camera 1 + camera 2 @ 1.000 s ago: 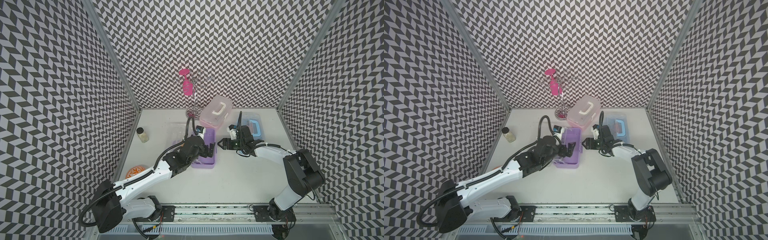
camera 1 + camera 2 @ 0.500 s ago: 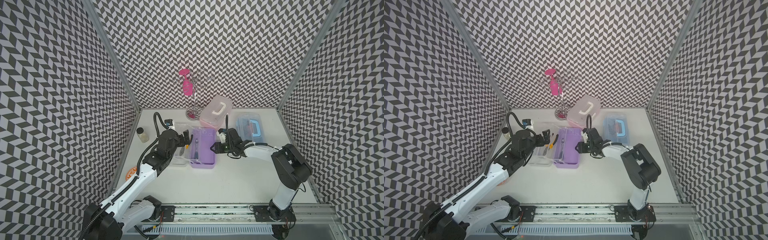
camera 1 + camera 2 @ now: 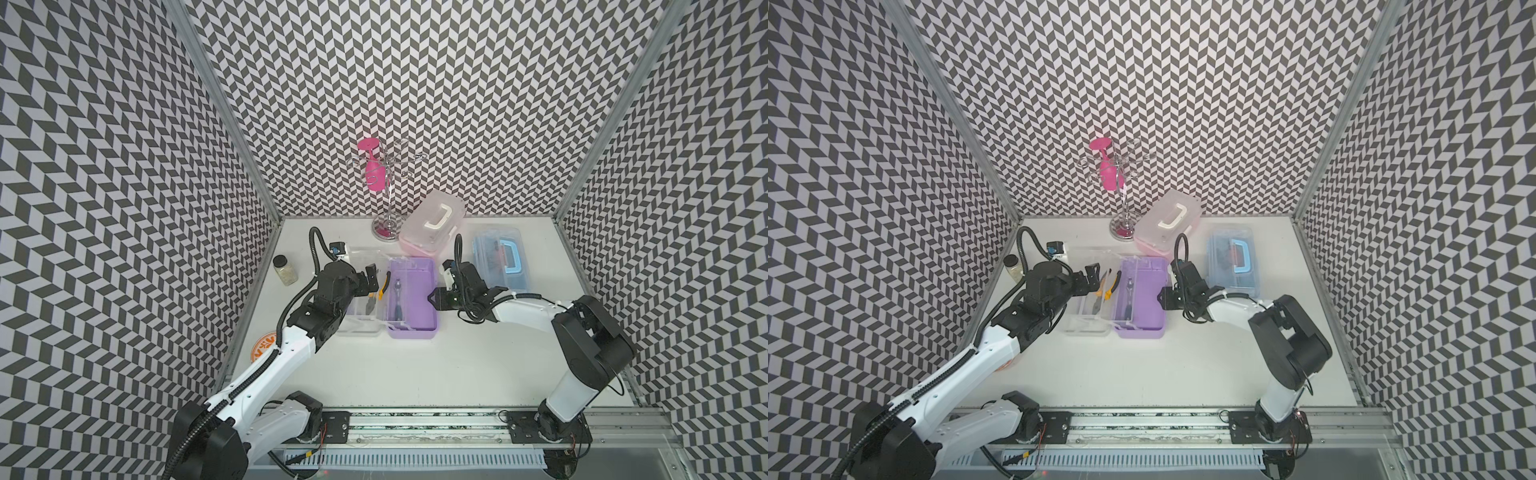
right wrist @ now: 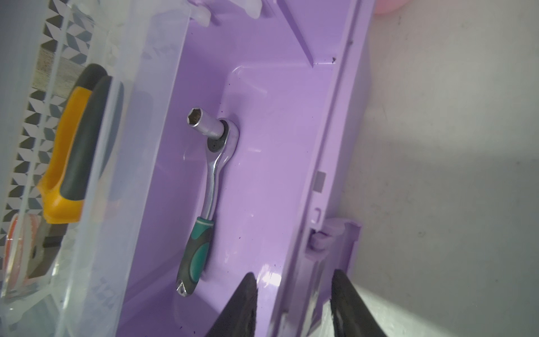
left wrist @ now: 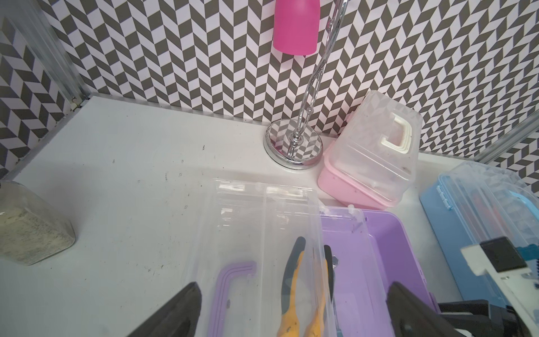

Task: Close toolboxes
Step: Move the toolbox to the center of the board.

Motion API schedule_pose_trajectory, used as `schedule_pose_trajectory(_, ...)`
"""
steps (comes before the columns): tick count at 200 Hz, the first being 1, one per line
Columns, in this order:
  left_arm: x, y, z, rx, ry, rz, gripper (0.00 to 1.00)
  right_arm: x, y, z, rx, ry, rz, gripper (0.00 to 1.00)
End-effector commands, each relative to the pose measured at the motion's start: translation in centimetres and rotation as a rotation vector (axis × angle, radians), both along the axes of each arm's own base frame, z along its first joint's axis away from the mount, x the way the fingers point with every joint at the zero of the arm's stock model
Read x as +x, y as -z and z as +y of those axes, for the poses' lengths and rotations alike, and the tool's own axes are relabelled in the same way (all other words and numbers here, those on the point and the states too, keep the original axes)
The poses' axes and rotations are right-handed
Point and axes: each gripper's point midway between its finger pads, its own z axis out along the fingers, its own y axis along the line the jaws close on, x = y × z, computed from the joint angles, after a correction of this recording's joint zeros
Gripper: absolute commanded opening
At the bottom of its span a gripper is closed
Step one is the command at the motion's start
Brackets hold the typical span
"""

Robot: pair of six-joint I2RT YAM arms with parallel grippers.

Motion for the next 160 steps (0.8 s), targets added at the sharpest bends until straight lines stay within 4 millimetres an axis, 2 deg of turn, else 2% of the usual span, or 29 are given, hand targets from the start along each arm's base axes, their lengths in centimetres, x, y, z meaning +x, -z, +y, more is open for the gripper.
schedule_pose_trajectory(1,0.2,0.4,0.4,-0.035,-0.021,0.002,0.99,-2.9,3.5,-3.6,-0.131,0.047,0.096,0.40)
schedule_pose_trajectory(54,0.3,2.0,0.7,-0.048,-0.019,0.033,0.99,-5.0,3.0,-6.0,-0.164,0.079,0.086,0.40)
schedule_pose_trajectory(86,0.6,2.8,0.0,-0.079,0.022,0.042,0.99,-5.2,2.0,-6.5,-0.152,0.091,0.059,0.42)
schedule_pose_trajectory(122,1.0,3.9,-1.6,-0.107,0.096,0.052,0.99,-3.1,-2.0,-5.2,-0.054,0.102,-0.055,0.58)
schedule_pose_trajectory(160,1.4,5.0,-3.2,-0.142,0.169,0.063,0.99,-1.1,-5.6,-3.8,0.024,0.101,-0.123,0.67)
